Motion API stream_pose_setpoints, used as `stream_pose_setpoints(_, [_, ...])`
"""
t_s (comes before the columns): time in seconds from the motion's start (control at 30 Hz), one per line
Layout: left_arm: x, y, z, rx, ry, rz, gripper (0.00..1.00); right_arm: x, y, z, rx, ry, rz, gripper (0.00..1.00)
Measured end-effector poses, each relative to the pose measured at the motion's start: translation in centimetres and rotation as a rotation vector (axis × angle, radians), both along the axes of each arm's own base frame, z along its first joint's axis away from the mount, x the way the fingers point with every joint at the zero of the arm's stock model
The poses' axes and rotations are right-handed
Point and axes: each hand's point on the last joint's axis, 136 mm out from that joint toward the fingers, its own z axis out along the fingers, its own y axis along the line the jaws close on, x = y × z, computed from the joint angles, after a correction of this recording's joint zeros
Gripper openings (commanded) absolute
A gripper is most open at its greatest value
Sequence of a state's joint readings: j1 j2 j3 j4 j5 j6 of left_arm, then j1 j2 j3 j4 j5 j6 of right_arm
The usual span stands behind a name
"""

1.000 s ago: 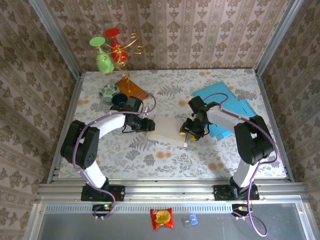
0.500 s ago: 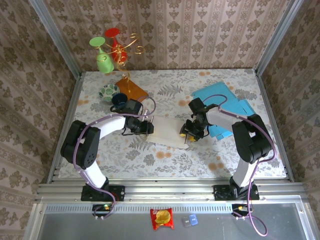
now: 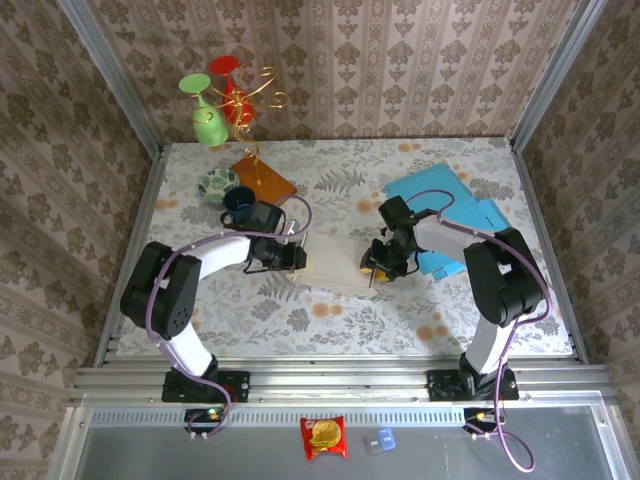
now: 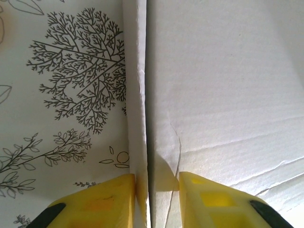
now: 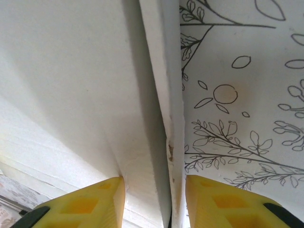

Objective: Fold the paper box

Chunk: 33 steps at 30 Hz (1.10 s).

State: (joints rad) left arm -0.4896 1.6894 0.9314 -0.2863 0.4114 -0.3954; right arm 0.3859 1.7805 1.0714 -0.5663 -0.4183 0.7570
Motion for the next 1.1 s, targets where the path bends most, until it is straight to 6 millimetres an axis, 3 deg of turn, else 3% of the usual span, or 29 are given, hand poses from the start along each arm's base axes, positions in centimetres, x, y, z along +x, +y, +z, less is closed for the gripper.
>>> stream_pose_setpoints(0.17, [0.0,0.0,0.0,-0.013,-0.016,0.0,0.26,0.3,-0.8,0.0,0.032,-0.042,-0.009,0.58])
stream_pose_setpoints(0.3, [0.2,0.2,0.0,-0.029,-0.024,0.007,0.23,0.9,-1.6,-0.1,0.091,-0.075,-0.042,0.63])
stream_pose_setpoints(0.53, [0.4,0.7,0.0,-0.064,-0.042,0.023,0.19,2.5,-1.0,0.3,0.212,-0.171,-0.043,0.64])
stream_pose_setpoints(0.9, [0.9,1.8,-0.2,-0.16,-0.054,0.059,0.15,4.3,1.6,2.2,0.418,-0.325,0.013,0.64])
stream_pose_setpoints(1.1, [1.5,2.6,-0.2,-0.208,-0.062,0.096,0.15,5.3,2.4,2.1,0.478,-0.355,0.0,0.64])
